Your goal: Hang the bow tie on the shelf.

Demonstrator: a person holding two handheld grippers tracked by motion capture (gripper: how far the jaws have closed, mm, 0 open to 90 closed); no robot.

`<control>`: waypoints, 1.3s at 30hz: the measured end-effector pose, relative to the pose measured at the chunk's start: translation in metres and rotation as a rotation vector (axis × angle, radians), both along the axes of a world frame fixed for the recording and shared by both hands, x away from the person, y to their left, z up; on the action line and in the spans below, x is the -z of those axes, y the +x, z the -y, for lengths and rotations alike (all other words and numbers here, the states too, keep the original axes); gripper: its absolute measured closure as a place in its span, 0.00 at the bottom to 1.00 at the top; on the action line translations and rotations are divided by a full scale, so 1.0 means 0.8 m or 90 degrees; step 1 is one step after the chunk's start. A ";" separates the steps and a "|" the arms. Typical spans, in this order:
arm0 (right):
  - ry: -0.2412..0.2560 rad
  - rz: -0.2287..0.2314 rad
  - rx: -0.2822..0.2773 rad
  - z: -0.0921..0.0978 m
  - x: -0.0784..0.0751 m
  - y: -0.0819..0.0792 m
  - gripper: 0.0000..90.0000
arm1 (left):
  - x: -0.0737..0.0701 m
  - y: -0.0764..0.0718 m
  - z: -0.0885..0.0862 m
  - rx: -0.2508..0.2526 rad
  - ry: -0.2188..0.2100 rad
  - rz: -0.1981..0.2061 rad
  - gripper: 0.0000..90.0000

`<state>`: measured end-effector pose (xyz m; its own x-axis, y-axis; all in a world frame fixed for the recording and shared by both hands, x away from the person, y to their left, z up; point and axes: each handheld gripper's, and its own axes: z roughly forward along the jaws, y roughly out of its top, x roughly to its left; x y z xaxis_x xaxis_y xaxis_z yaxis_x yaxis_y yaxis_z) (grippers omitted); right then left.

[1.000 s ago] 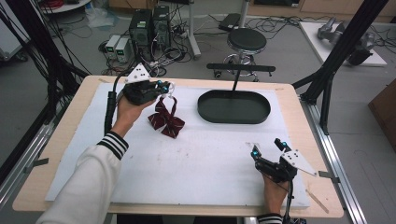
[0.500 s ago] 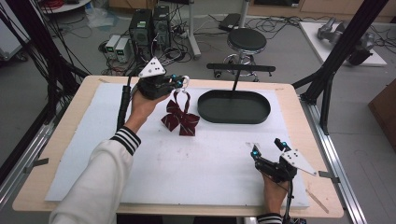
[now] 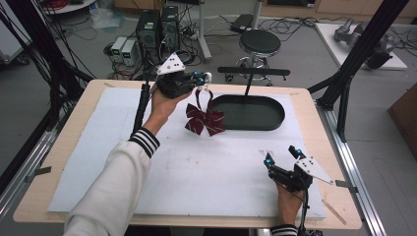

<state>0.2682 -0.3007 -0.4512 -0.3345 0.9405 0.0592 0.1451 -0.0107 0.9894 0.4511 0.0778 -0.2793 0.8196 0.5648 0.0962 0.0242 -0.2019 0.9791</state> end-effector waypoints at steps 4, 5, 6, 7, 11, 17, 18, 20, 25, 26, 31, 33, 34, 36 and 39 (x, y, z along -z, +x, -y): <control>0.001 -0.001 0.000 0.000 0.000 0.000 0.10 | -0.004 0.004 0.011 0.008 -0.014 -0.001 0.97; -0.001 -0.001 -0.001 0.000 0.000 0.000 0.10 | -0.005 0.005 0.013 0.007 -0.017 0.001 0.97; -0.002 0.000 -0.001 0.000 0.000 0.000 0.10 | -0.006 0.006 0.016 0.009 -0.017 -0.001 0.97; -0.002 -0.001 -0.001 0.000 0.000 0.000 0.10 | -0.007 0.008 0.019 0.010 -0.016 -0.003 0.97; 0.004 -0.004 -0.001 0.000 0.000 0.000 0.10 | -0.016 0.013 0.032 0.019 -0.023 0.005 0.97; 0.005 -0.004 -0.002 0.001 0.000 0.000 0.10 | -0.020 0.025 0.045 0.015 -0.025 0.010 0.97; 0.005 -0.003 -0.002 0.001 0.000 0.000 0.10 | -0.021 0.027 0.047 0.014 -0.027 0.009 0.97; 0.005 -0.004 -0.003 0.001 0.000 0.000 0.10 | -0.022 0.031 0.051 0.012 -0.028 0.015 0.97; 0.004 -0.003 -0.003 0.001 0.000 0.000 0.10 | -0.016 0.043 0.057 0.001 -0.033 0.013 0.97; 0.004 -0.003 -0.003 0.001 0.000 0.000 0.10 | -0.015 0.045 0.058 -0.003 -0.032 0.016 0.97; 0.004 -0.003 -0.002 0.001 0.000 0.000 0.10 | -0.010 0.055 0.063 -0.012 -0.043 0.019 0.97; 0.003 -0.003 -0.003 0.001 0.000 0.000 0.10 | -0.006 0.060 0.063 -0.019 -0.045 0.016 0.97; 0.004 -0.003 -0.003 0.001 0.000 0.000 0.10 | -0.003 0.062 0.063 -0.025 -0.046 0.010 0.97; 0.004 -0.003 -0.002 0.001 0.000 0.000 0.10 | 0.002 0.066 0.063 -0.032 -0.055 -0.001 0.97; 0.004 -0.003 -0.003 0.001 0.000 0.000 0.10 | 0.008 0.071 0.065 -0.036 -0.057 -0.007 0.97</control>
